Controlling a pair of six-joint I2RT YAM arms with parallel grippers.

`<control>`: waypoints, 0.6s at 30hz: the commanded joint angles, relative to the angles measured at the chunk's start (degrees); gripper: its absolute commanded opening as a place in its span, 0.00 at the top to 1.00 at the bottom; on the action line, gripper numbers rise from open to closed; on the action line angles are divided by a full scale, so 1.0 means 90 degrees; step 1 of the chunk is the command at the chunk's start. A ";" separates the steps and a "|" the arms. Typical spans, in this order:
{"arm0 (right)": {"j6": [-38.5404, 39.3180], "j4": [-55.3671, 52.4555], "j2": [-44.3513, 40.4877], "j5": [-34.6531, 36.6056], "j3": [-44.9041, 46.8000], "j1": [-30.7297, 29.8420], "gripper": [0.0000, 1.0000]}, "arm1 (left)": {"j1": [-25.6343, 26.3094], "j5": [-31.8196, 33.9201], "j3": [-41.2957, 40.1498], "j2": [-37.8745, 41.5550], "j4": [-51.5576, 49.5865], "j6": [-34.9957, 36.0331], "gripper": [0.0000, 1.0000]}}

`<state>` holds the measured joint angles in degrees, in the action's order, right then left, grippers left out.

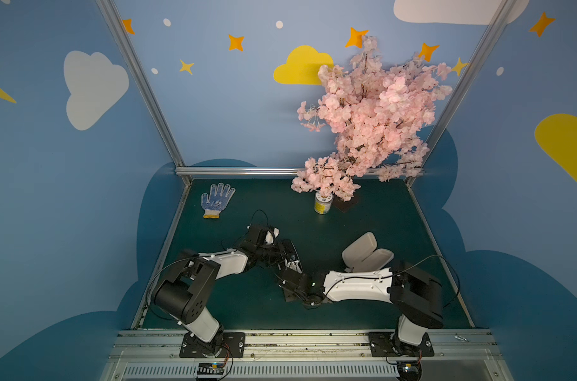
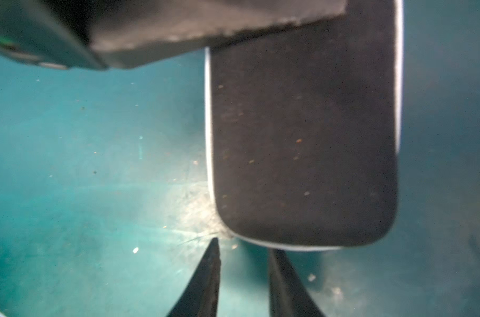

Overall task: Put umbrellas into zippered umbrella sleeves
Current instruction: Zip the zipper on the umbrella sleeve.

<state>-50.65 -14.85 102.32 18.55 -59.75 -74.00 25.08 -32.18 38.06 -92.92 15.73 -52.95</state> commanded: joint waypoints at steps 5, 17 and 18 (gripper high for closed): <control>-0.0422 -0.0120 0.0318 0.0456 -0.0428 -0.0050 0.66 | 0.0012 0.0246 -0.0302 -0.0324 -0.0553 -0.0054 0.73; -0.1240 -0.0290 0.0673 0.1133 -0.0693 -0.0079 0.75 | 0.0008 0.0217 -0.0445 -0.0471 -0.0254 -0.0170 0.73; -0.1326 -0.0255 0.0676 0.1183 -0.0675 -0.0079 0.76 | 0.0007 0.0227 -0.0450 -0.0475 -0.0253 -0.0174 0.73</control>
<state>-58.92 -17.87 108.07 23.70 -64.77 -75.61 24.75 -32.60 36.80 -94.35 20.80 -55.27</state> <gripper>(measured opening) 0.246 0.265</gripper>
